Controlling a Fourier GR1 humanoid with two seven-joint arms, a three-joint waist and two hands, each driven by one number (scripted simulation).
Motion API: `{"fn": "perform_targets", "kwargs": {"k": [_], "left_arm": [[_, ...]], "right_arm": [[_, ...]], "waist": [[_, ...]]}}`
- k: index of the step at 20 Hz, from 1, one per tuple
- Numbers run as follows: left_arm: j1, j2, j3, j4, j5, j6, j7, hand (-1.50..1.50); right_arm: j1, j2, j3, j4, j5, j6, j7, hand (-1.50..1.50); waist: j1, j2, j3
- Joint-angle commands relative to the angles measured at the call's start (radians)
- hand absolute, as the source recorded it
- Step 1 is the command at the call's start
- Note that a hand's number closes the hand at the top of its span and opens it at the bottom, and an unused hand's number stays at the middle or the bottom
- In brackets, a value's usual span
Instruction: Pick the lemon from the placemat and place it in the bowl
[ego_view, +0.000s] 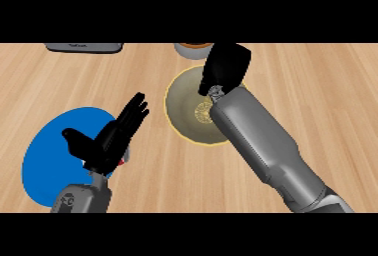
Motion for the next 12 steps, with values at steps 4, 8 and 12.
{"fn": "perform_targets", "kwargs": {"k": [4, 8, 12], "left_arm": [[-0.047, -0.026, 0.000, 0.056, -0.012, 0.013, -0.012, 0.00], [0.003, -0.021, -0.020, 0.002, -0.022, 0.012, -0.009, 0.00], [0.011, -0.006, -0.002, 0.008, -0.004, 0.001, 0.005, 0.00]], "right_arm": [[-0.020, 0.007, -0.135, 0.204, -0.091, -0.258, -0.020, -1.50], [-0.010, 0.007, -0.188, 0.227, -0.150, -0.415, -0.154, -1.50], [0.048, 0.007, -0.191, 0.080, -0.189, -0.677, -0.196, -1.50]], "waist": [[-0.002, 0.005, 0.001], [0.000, 0.002, 0.001], [-0.005, -0.001, 0.003]]}}
